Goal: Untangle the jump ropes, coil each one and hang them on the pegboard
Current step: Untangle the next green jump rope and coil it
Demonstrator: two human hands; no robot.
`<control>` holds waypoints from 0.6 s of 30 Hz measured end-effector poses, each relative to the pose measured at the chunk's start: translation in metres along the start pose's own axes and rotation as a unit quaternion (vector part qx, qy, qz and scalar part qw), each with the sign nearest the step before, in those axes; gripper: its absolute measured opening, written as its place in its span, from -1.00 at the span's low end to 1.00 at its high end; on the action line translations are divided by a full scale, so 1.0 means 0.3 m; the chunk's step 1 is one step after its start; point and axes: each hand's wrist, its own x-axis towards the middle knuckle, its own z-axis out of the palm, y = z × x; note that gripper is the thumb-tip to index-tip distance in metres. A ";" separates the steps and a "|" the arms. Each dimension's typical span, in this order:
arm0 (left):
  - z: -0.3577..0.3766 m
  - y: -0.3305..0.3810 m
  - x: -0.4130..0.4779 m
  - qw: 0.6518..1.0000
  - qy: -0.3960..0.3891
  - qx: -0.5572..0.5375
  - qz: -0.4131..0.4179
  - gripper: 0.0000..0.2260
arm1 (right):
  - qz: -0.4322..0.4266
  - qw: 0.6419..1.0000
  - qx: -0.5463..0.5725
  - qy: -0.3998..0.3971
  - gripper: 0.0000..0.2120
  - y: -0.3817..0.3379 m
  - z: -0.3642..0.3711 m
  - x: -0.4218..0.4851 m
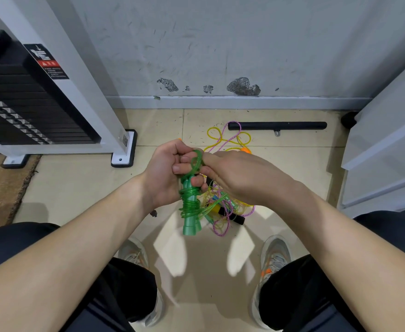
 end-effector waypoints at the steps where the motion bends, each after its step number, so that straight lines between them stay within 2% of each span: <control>1: 0.002 0.001 0.000 1.000 0.004 0.007 -0.002 -0.73 | 0.001 1.000 -0.013 0.014 -0.65 0.001 0.002 -0.001; 3: 0.010 0.000 -0.002 1.000 0.008 0.014 -0.004 -0.75 | 0.004 0.999 -0.028 0.042 -0.72 0.001 0.013 -0.001; 6: 0.017 -0.006 -0.003 1.000 0.011 0.022 -0.016 -0.77 | 0.028 0.996 0.024 0.075 -0.88 -0.012 0.036 0.005; 10: 0.014 -0.003 0.007 0.998 0.061 0.017 0.005 -0.73 | 0.056 0.983 0.142 0.101 -0.77 -0.021 0.058 0.002; 13: 0.014 -0.004 0.011 0.996 0.085 0.022 0.017 -0.70 | 0.076 0.969 0.188 0.143 -0.83 -0.014 0.076 0.004; 16: 0.019 -0.009 0.012 0.996 0.089 0.018 0.025 -0.70 | 0.101 0.929 0.285 0.213 -0.97 -0.017 0.093 0.022; 18: 0.021 -0.006 0.012 0.994 0.101 0.011 0.034 -0.71 | 0.155 0.870 0.415 0.215 -0.89 -0.021 0.097 0.035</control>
